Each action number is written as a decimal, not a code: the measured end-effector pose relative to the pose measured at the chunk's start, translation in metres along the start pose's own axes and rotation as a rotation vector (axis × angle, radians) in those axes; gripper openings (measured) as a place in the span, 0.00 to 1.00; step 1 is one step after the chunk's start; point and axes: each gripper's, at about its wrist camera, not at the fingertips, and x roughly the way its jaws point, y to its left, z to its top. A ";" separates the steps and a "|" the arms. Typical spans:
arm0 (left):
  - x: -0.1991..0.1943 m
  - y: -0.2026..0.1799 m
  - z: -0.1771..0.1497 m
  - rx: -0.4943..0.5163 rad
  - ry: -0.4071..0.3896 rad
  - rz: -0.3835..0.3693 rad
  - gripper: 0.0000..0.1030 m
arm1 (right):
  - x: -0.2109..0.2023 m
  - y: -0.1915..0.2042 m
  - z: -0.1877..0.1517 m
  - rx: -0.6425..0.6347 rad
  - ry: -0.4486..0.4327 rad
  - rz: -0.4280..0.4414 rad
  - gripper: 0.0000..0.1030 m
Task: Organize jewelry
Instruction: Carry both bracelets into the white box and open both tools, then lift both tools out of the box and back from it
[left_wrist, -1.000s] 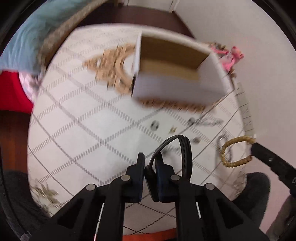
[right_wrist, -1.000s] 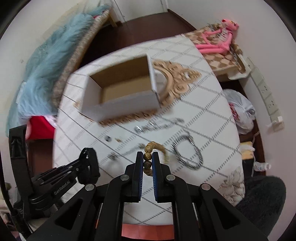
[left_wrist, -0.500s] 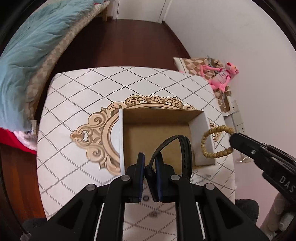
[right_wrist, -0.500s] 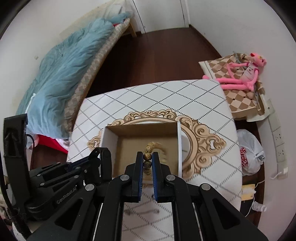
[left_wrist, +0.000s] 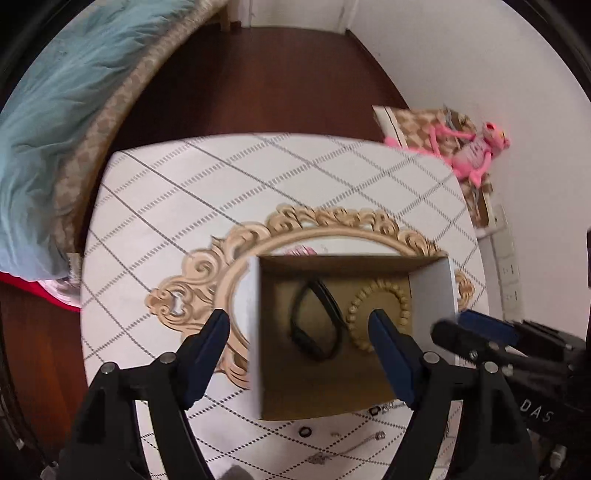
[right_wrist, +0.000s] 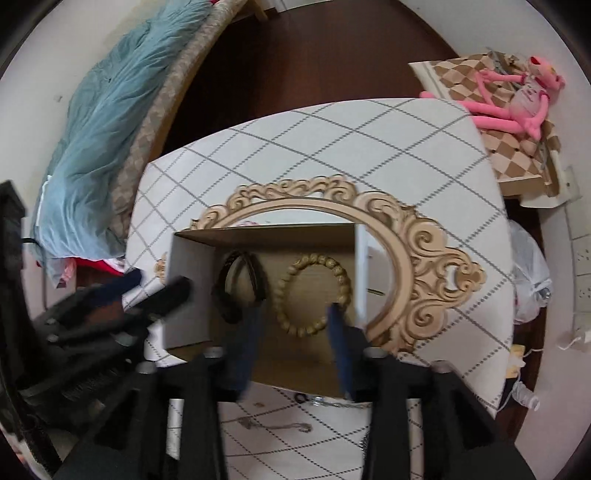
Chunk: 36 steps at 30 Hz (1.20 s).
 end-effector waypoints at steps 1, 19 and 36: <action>-0.002 0.003 -0.001 -0.002 -0.009 0.021 0.74 | -0.002 -0.001 -0.003 -0.007 -0.009 -0.018 0.46; -0.012 0.014 -0.045 0.010 -0.111 0.225 0.97 | 0.007 0.009 -0.045 -0.075 -0.085 -0.306 0.95; -0.101 0.008 -0.089 -0.018 -0.231 0.206 0.97 | -0.084 0.039 -0.093 -0.068 -0.276 -0.320 0.95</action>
